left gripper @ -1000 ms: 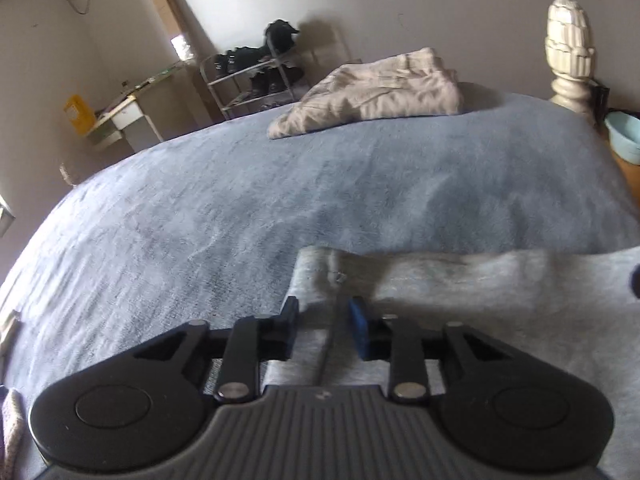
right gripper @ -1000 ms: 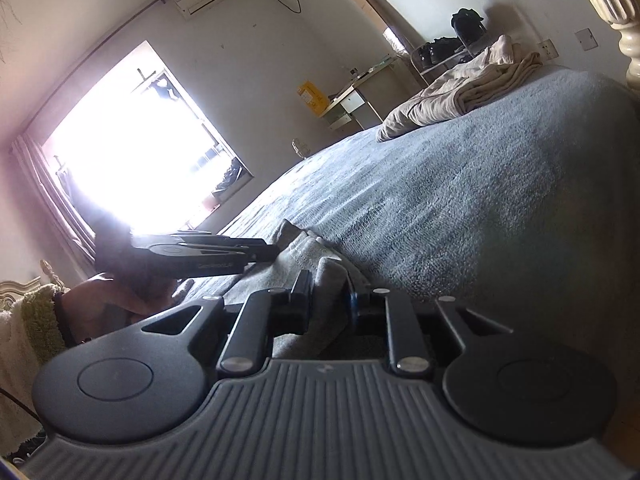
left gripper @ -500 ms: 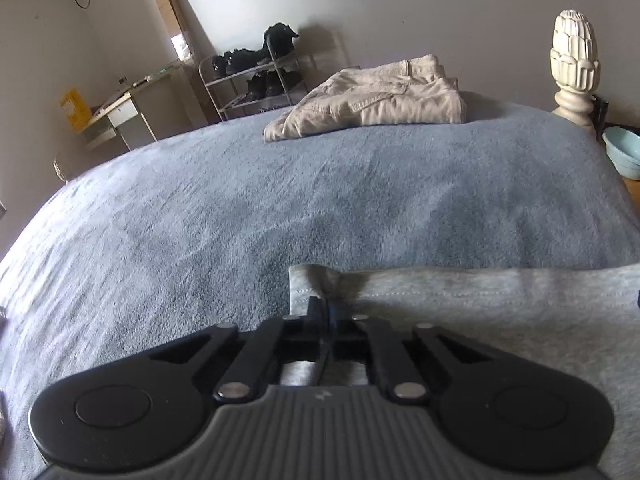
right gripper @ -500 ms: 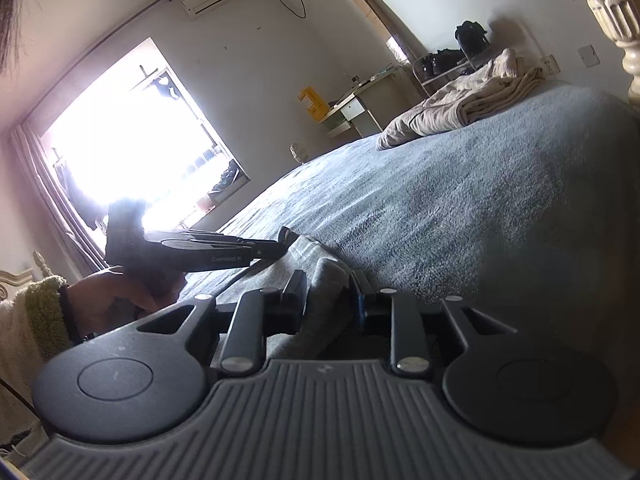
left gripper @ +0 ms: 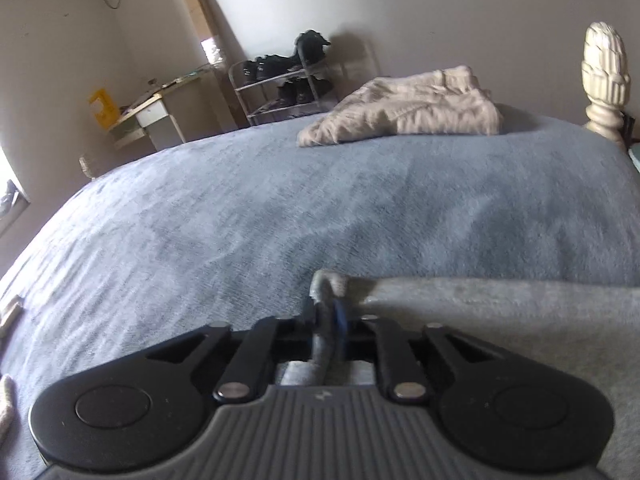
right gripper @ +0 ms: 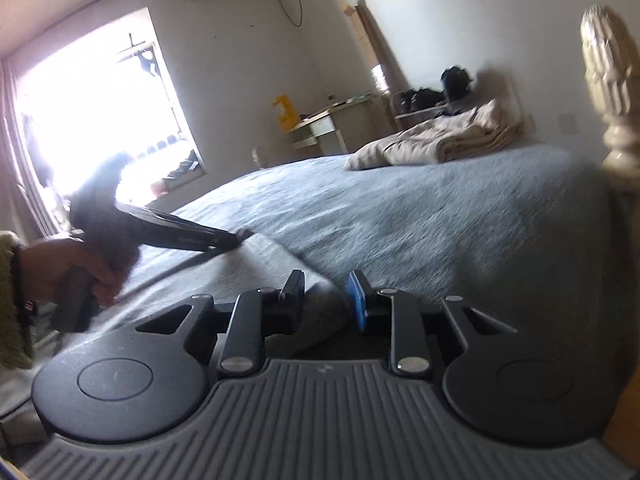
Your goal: Fold clothes
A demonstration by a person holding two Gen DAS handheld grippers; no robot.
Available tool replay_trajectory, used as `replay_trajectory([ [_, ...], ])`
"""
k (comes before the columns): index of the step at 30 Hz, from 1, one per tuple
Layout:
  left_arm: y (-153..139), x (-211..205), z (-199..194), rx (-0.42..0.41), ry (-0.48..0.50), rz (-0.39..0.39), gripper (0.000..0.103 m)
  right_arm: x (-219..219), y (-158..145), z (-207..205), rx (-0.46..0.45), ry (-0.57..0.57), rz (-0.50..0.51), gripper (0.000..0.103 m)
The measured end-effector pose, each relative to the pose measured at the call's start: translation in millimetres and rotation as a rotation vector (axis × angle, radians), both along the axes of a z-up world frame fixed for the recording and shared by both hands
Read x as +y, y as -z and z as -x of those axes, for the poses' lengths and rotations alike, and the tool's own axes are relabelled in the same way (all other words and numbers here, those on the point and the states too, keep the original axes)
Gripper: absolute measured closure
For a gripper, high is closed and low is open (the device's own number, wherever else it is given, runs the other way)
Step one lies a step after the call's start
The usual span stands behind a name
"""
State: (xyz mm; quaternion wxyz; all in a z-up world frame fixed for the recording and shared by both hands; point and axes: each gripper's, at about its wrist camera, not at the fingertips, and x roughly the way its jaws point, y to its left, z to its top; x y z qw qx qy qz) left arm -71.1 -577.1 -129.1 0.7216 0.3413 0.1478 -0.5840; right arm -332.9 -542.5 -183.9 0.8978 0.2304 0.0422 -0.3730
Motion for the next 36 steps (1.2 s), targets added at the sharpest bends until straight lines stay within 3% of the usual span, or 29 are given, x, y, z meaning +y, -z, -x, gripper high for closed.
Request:
replay_trajectory([
  [6, -73, 55, -12, 0.022, -0.127, 0.142, 0.066, 17, -26, 21, 0.016, 0.079, 0.042, 0.079],
  [10, -148, 143, -16, 0.042, -0.222, 0.260, 0.057, 47, -52, 31, 0.020, 0.055, 0.102, 0.079],
  [14, -206, 255, -7, 0.051, -0.305, 0.325, 0.049, 82, -73, 24, 0.027, -0.068, 0.153, 0.079],
  [17, -217, 346, 4, 0.090, -0.377, 0.338, 0.044, 119, -79, -3, 0.037, -0.248, 0.192, 0.079],
  [20, -184, 428, 13, 0.169, -0.477, 0.329, 0.044, 163, -81, -36, 0.031, -0.454, 0.238, 0.079],
  [24, -105, 513, 18, 0.260, -0.670, 0.332, 0.046, 249, -72, -101, 0.020, -0.754, 0.332, 0.079],
  [29, -20, 596, 9, 0.355, -0.913, 0.394, 0.050, 349, -43, -168, 0.071, -0.988, 0.479, 0.080],
  [32, 4, 622, 1, 0.345, -0.985, 0.423, 0.051, 366, -23, -186, 0.138, -0.993, 0.575, 0.082],
  [36, 19, 631, -5, 0.344, -0.996, 0.466, 0.052, 326, -6, -183, 0.253, -0.869, 0.579, 0.083],
])
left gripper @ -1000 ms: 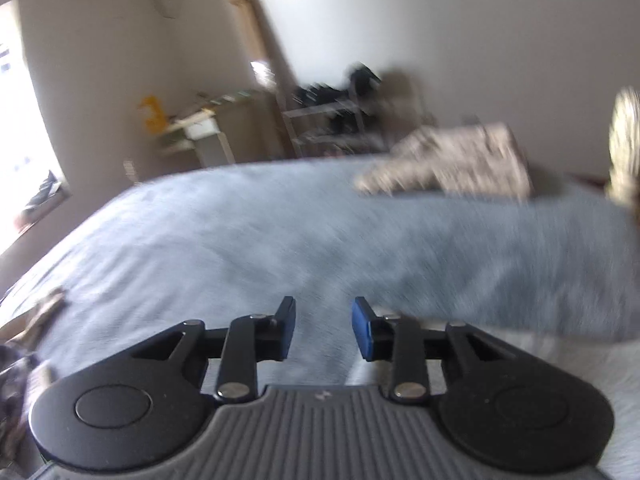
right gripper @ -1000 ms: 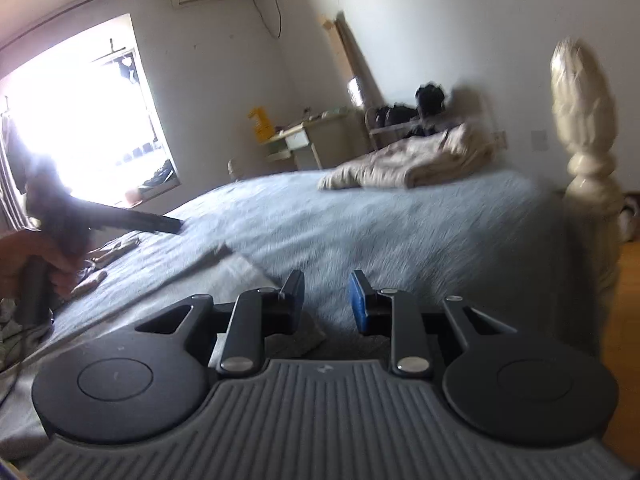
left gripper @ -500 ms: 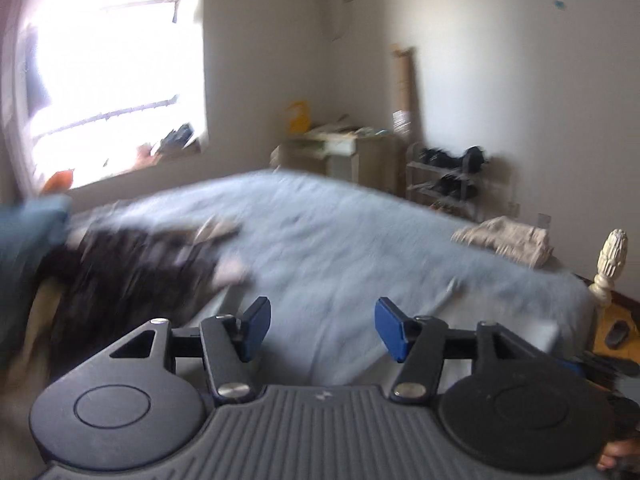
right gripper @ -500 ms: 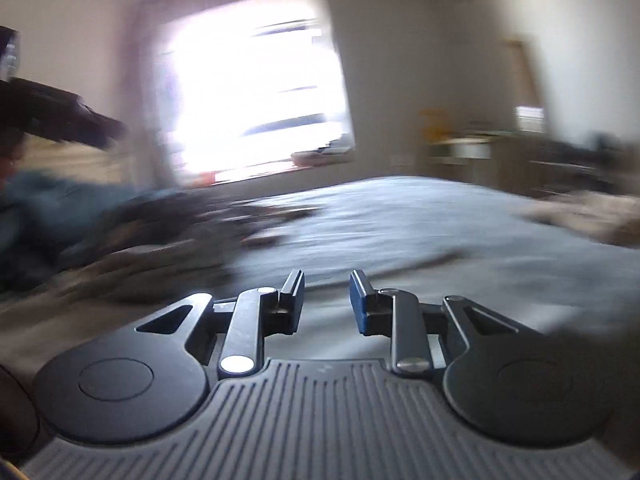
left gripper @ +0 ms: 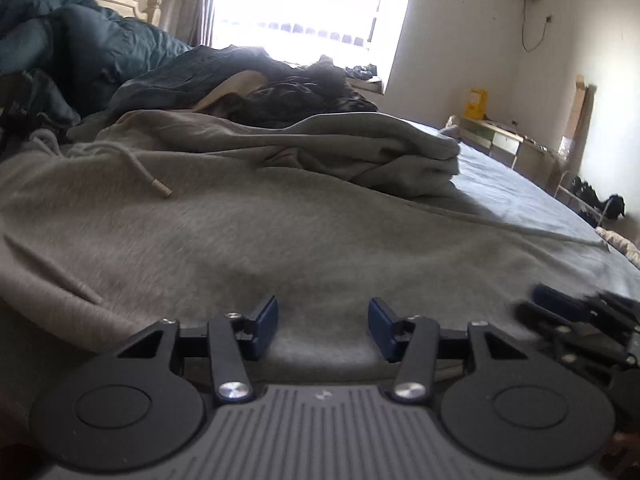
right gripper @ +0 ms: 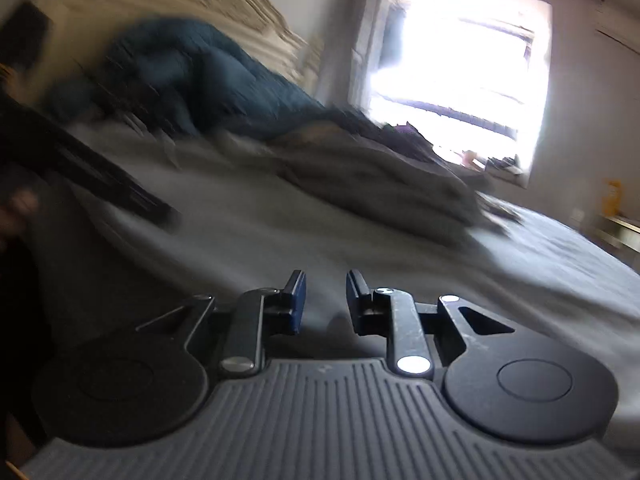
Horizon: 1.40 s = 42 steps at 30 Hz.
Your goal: Fold clothes
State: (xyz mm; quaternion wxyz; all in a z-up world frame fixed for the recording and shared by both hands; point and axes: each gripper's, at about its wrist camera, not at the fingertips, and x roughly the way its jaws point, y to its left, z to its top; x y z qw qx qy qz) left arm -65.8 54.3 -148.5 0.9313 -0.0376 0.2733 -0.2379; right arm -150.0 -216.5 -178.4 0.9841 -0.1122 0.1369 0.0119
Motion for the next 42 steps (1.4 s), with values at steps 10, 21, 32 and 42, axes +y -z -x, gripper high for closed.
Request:
replay_trajectory([
  [10, 11, -3, -8, -0.023, -0.004, 0.047, 0.052, -203, -6, 111, -0.007, 0.605, -0.209, 0.083],
  [21, 4, 2, -14, -0.016, -0.012, 0.068, 0.046, -300, -41, 174, -0.172, 0.991, -0.370, 0.096],
  [32, -1, 17, -29, -0.025, -0.074, 0.108, 0.045, -73, -56, -16, 0.175, 0.031, -0.121, 0.098],
  [42, 11, 21, -37, -0.038, -0.033, 0.071, 0.045, -272, -48, -33, 0.310, 0.471, -0.221, 0.099],
])
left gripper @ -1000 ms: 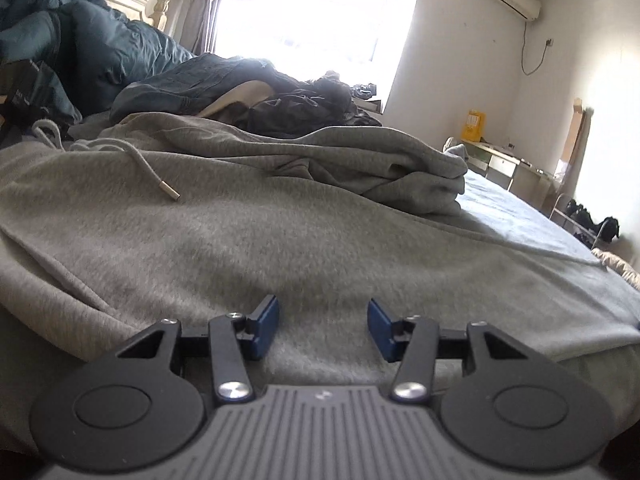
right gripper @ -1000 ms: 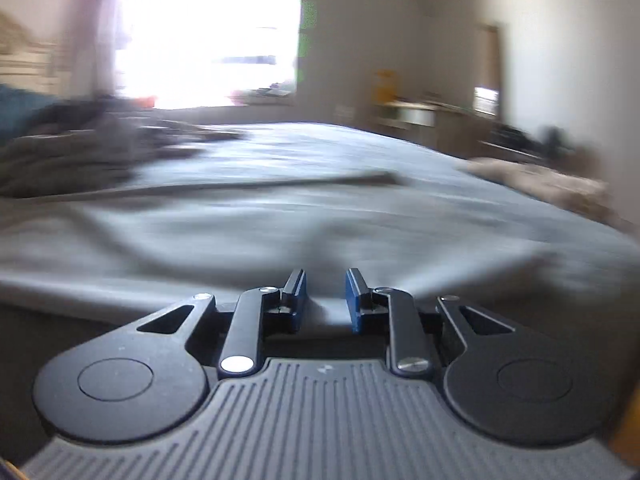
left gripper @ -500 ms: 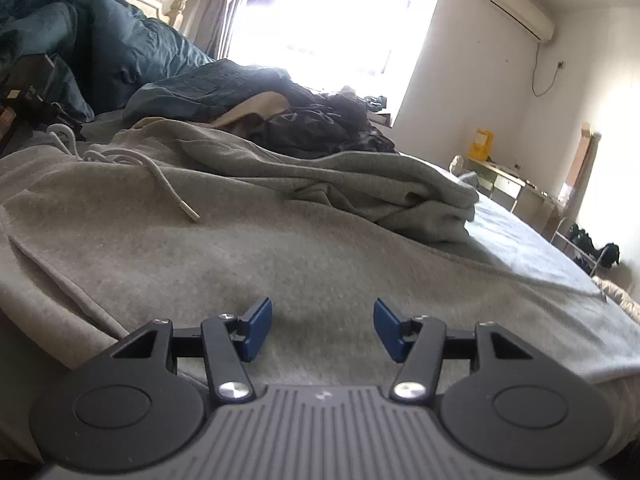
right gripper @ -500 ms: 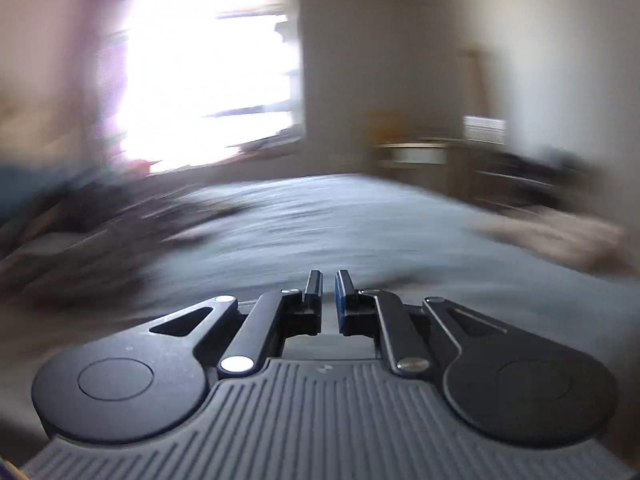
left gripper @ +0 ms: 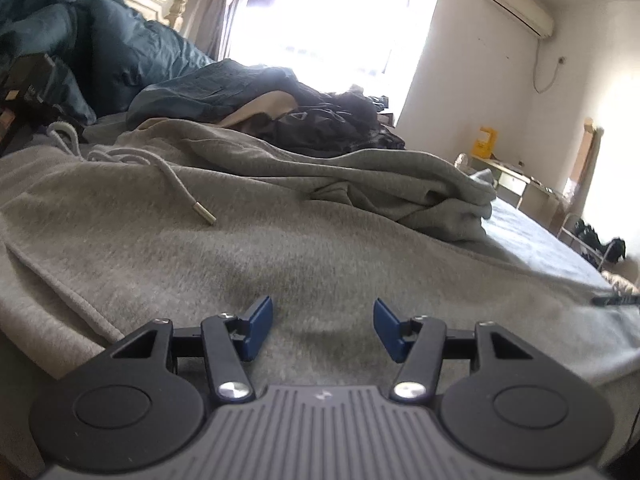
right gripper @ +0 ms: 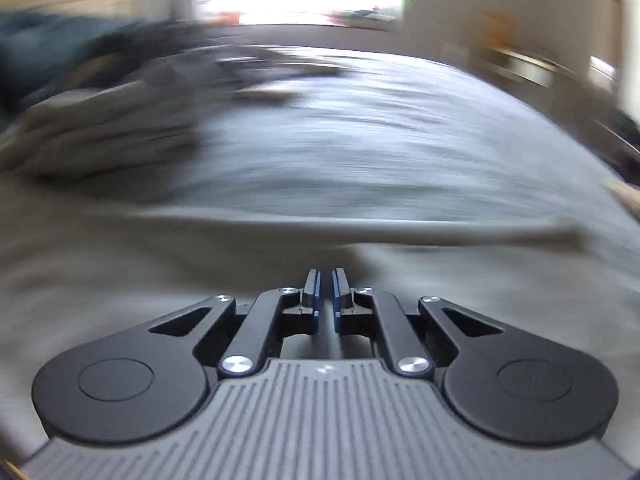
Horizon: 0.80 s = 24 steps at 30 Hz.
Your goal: Fold clothes
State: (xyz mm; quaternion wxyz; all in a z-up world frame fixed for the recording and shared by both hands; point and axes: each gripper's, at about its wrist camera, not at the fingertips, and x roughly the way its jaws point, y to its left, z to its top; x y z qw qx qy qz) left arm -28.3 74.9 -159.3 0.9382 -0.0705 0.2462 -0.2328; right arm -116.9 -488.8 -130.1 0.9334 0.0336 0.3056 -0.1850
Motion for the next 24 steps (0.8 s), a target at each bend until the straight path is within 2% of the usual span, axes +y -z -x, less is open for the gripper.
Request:
replay_trajectory([
  [5, 0, -2, 0, -0.005, 0.000, -0.019, 0.045, -104, 0, 27, 0.028, 0.264, 0.024, 0.099],
  [8, 0, -3, 0, -0.006, -0.001, -0.030, 0.045, -129, -7, 35, 0.023, 0.403, 0.013, 0.094],
  [10, -1, -4, -1, -0.004, 0.000, -0.037, 0.045, -121, -11, 29, -0.021, 0.387, -0.008, 0.094],
  [12, -2, -5, -1, 0.000, 0.001, -0.045, 0.045, -101, -22, 23, -0.073, 0.269, -0.077, 0.094],
  [15, -3, -5, -2, 0.007, -0.002, -0.046, 0.045, -70, -21, -7, -0.050, 0.106, -0.124, 0.094],
  [16, -3, -5, -2, 0.008, -0.004, -0.045, 0.045, -70, -18, -18, -0.023, 0.092, -0.137, 0.094],
  [17, -3, -5, -3, 0.009, -0.007, -0.044, 0.045, -76, -14, -26, 0.007, 0.115, -0.149, 0.094],
  [20, -3, -4, -4, 0.015, -0.009, -0.038, 0.045, -115, -4, -23, 0.060, 0.292, -0.141, 0.098],
  [23, -4, -1, -5, 0.026, 0.003, -0.025, 0.044, -141, -20, 16, 0.070, 0.489, -0.049, 0.092],
  [24, -5, 1, -6, 0.029, 0.008, -0.020, 0.044, -137, -29, 33, 0.046, 0.479, -0.050, 0.092],
])
